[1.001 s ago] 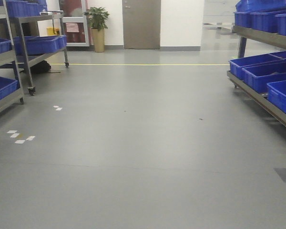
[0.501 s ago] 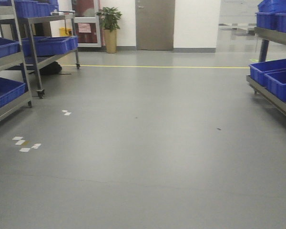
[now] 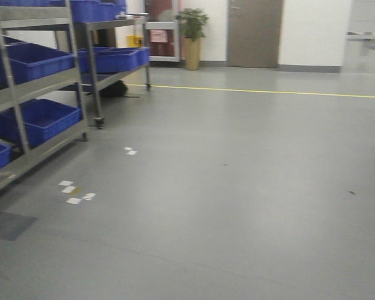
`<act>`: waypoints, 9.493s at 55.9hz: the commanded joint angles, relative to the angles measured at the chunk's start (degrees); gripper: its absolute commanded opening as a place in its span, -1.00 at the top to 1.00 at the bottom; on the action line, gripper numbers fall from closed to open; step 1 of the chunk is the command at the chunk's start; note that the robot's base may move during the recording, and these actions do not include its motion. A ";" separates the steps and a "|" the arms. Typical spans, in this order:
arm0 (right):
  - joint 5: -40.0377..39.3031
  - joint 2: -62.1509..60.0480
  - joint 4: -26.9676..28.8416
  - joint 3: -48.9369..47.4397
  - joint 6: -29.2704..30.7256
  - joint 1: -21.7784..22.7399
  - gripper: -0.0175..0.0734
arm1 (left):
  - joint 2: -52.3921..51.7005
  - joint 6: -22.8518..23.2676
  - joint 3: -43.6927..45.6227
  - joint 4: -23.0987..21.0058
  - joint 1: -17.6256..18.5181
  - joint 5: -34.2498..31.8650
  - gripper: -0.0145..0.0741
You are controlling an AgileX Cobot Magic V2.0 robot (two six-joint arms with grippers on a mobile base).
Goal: Sort and place red and blue blocks on shelf
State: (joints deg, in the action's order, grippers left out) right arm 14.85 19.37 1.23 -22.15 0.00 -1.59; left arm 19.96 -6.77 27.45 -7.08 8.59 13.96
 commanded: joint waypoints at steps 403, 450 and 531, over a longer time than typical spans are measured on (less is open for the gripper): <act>-5.06 25.77 -2.56 -19.64 0.47 -8.77 0.23 | 28.95 0.29 17.95 -2.06 9.34 2.25 0.49; 4.12 -10.51 -4.70 -6.48 0.47 -8.77 0.51 | -6.03 2.51 2.39 -2.13 2.43 -0.80 0.49; -17.36 -21.03 1.80 23.90 8.38 -0.10 0.51 | -6.54 2.51 2.39 -2.13 2.17 -0.77 0.49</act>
State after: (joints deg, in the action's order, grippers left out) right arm 6.40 -0.64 3.89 1.62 7.51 -1.66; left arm 12.78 -4.82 28.33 -8.74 10.91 17.93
